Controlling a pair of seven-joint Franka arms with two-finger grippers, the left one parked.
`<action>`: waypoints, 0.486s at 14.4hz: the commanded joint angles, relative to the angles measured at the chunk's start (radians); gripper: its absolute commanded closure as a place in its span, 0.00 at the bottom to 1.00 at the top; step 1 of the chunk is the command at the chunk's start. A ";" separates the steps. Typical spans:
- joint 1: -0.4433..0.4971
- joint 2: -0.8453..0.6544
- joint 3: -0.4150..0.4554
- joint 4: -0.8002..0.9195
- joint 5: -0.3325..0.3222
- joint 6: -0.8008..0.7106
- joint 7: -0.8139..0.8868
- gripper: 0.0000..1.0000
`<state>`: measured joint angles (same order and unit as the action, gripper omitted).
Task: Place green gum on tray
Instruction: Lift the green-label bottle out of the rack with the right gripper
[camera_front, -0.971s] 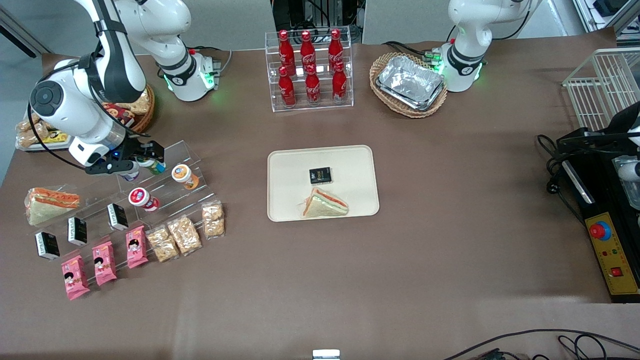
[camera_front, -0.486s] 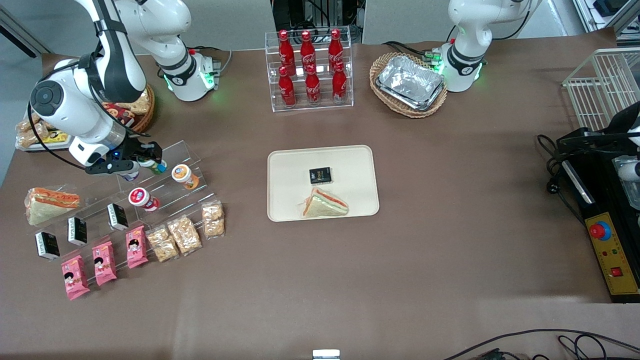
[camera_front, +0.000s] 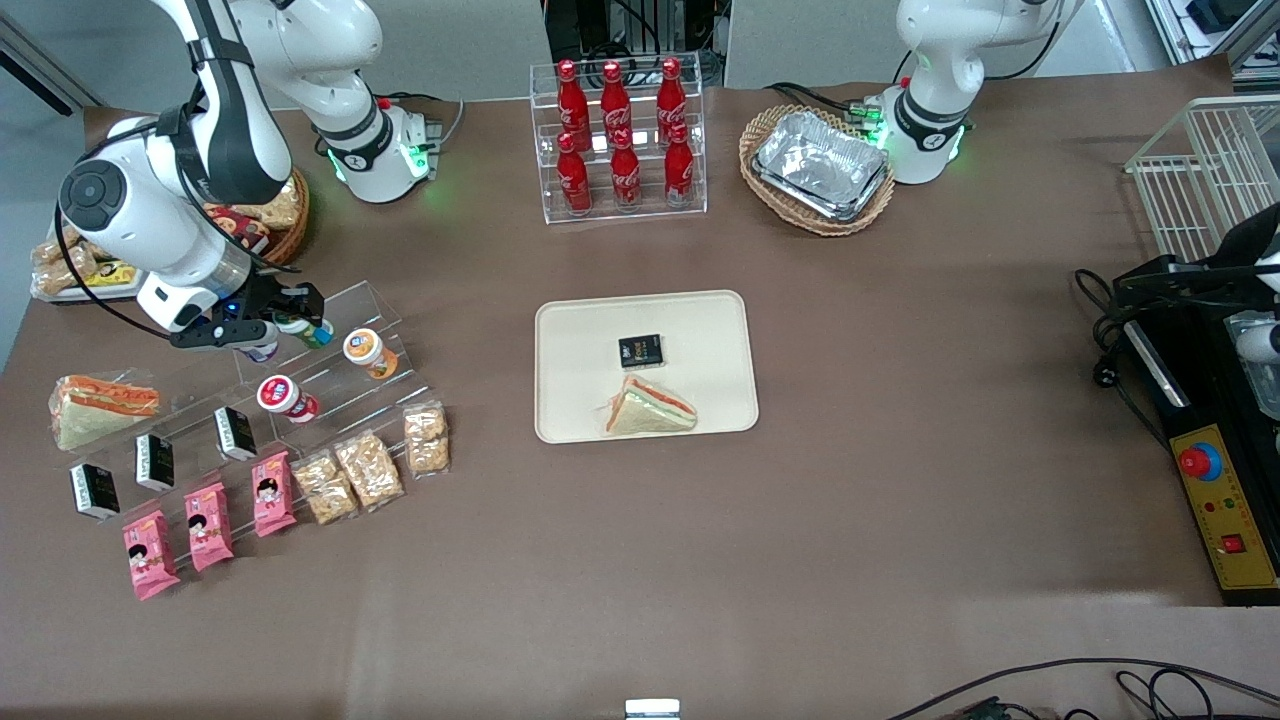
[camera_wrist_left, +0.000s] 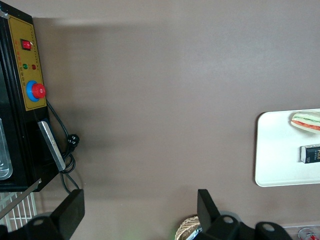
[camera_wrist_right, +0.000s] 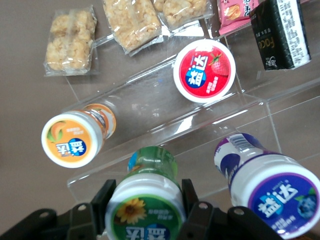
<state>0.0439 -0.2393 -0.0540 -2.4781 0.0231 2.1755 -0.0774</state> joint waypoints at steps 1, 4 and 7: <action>0.004 -0.051 -0.001 0.103 -0.015 -0.165 -0.005 0.87; 0.005 -0.041 0.000 0.293 -0.014 -0.374 -0.007 0.89; 0.025 -0.015 0.002 0.456 -0.014 -0.508 -0.001 0.91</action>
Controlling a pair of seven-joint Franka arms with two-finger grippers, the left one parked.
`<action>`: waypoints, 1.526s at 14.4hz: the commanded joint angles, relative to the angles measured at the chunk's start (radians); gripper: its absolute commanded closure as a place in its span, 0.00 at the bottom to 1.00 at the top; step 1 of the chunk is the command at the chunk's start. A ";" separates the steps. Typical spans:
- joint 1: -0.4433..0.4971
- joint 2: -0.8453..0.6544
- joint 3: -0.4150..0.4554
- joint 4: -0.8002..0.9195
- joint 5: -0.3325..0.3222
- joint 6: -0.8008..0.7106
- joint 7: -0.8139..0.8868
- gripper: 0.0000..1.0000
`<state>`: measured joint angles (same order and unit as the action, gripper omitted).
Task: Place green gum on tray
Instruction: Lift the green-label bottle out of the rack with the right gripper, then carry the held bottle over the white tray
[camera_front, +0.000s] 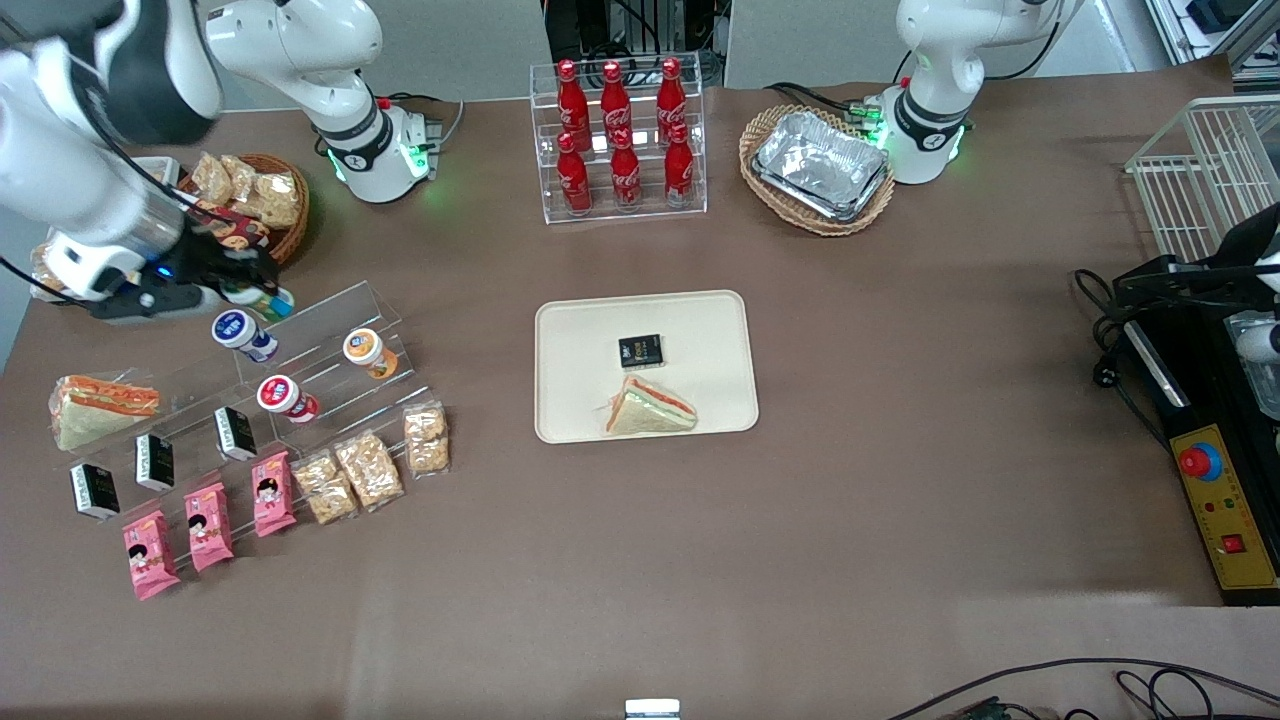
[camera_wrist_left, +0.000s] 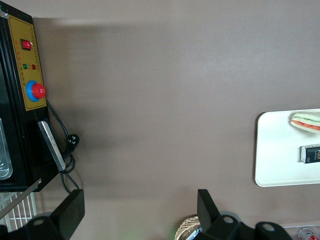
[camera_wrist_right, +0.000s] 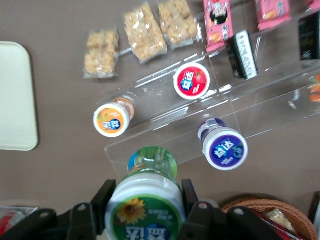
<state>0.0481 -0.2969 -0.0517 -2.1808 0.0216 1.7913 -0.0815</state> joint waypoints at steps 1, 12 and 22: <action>0.021 0.050 0.004 0.202 -0.009 -0.159 0.005 0.91; 0.027 0.185 0.384 0.415 0.052 -0.230 0.569 0.91; 0.056 0.353 0.504 0.395 0.040 -0.049 0.784 0.92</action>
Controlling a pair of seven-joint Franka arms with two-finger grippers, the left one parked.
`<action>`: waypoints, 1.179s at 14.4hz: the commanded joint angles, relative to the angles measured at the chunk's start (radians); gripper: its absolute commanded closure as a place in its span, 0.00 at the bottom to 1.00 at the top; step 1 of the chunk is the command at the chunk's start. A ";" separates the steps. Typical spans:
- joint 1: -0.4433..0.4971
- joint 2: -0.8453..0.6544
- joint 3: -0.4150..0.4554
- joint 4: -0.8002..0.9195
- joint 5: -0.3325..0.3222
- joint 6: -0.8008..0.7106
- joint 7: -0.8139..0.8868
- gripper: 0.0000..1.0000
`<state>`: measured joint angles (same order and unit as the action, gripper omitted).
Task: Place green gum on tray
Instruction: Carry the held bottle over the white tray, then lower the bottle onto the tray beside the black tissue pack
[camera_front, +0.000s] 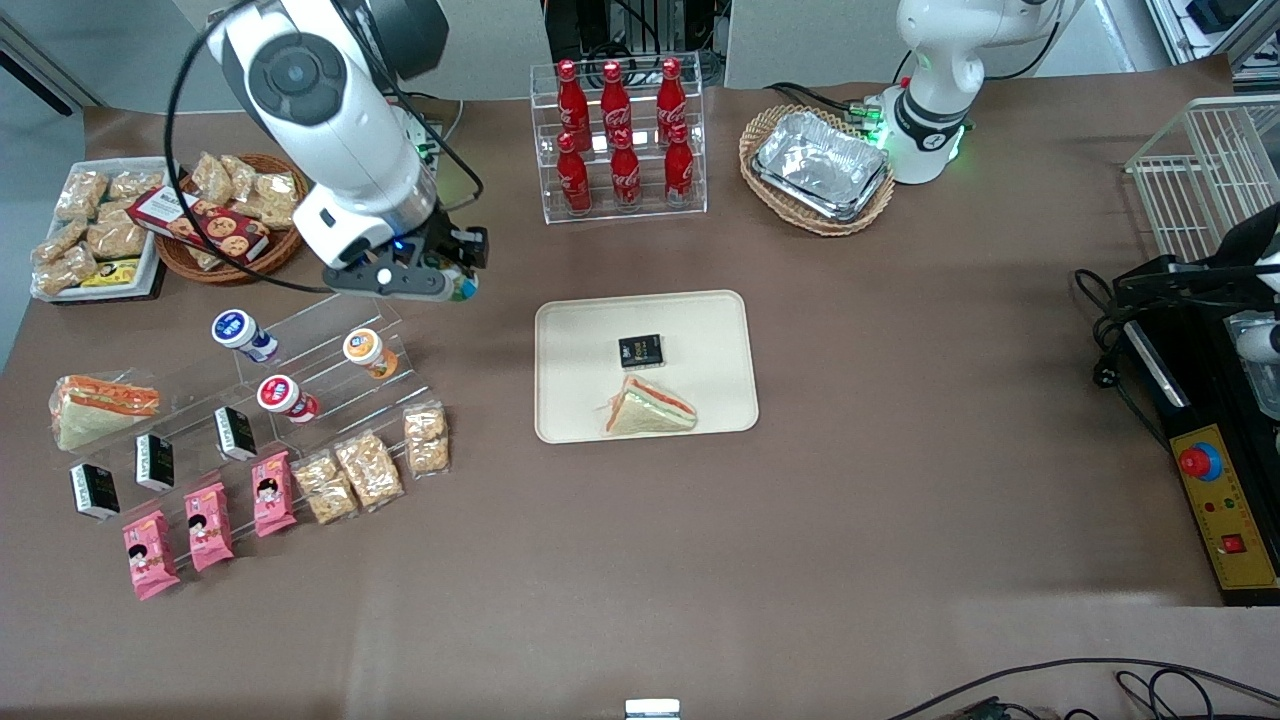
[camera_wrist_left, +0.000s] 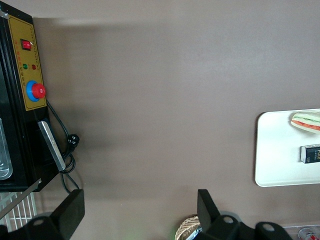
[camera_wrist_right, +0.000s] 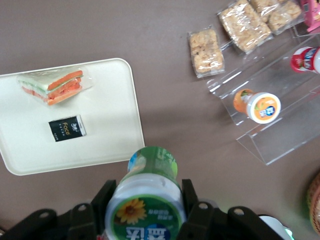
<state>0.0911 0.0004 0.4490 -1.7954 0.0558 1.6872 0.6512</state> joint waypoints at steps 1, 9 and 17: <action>0.022 0.068 0.004 -0.008 0.004 0.089 0.062 0.92; 0.074 0.188 0.005 -0.185 -0.001 0.411 0.091 0.92; 0.110 0.357 0.004 -0.274 -0.054 0.670 0.096 0.92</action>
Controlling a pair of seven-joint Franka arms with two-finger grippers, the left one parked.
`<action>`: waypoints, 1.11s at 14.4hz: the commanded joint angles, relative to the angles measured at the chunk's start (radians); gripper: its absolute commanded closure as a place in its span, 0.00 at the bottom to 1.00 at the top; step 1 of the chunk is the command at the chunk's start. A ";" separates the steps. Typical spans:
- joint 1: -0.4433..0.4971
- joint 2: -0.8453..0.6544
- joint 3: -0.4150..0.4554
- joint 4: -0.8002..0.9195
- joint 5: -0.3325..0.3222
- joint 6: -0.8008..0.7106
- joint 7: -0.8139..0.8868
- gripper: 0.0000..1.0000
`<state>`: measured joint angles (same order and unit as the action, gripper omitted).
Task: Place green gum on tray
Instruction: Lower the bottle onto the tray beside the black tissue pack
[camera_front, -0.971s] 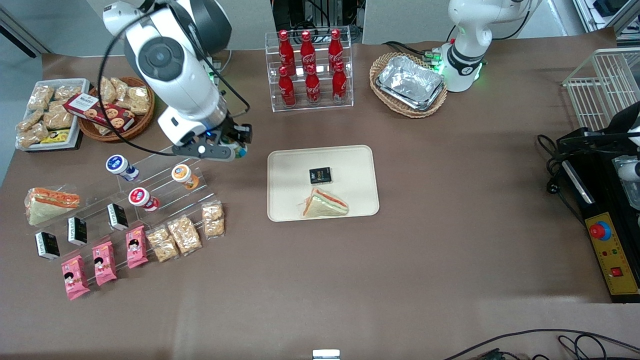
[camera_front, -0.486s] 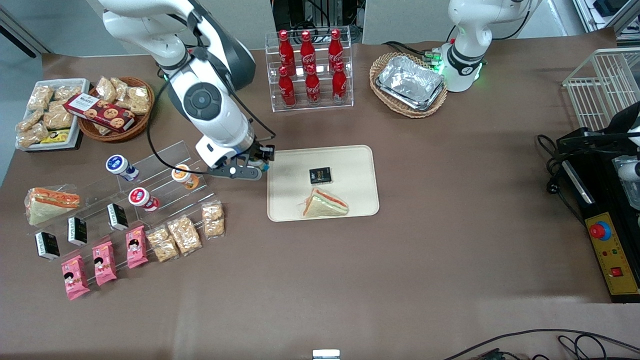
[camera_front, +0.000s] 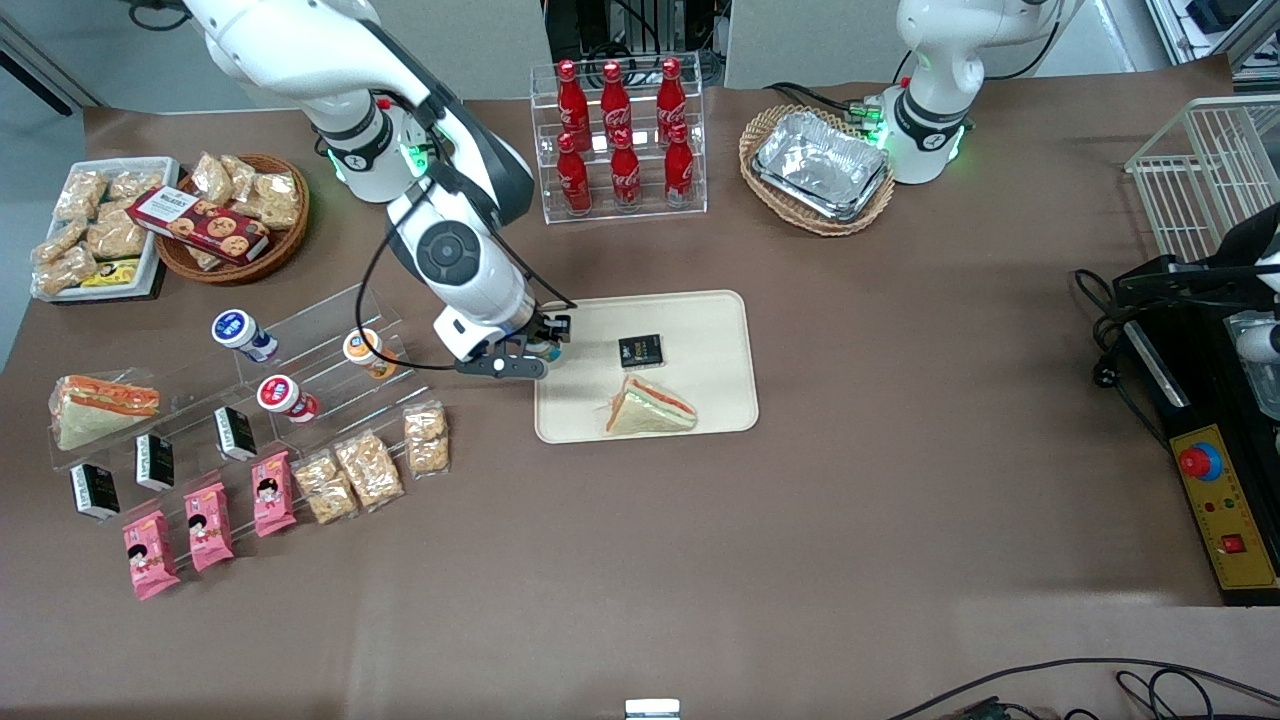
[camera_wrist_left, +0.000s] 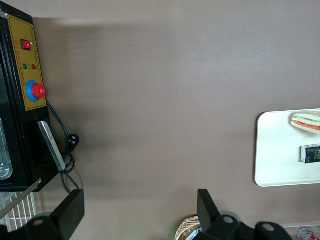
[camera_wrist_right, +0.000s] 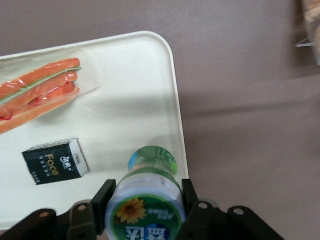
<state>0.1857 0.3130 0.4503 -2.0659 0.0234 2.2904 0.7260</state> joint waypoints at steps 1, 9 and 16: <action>0.026 0.061 0.002 -0.005 -0.022 0.084 0.033 0.92; 0.067 0.126 0.002 -0.007 -0.135 0.121 0.150 0.92; 0.075 0.136 0.002 -0.026 -0.135 0.166 0.165 0.90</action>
<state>0.2573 0.4446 0.4503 -2.0774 -0.0919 2.4198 0.8605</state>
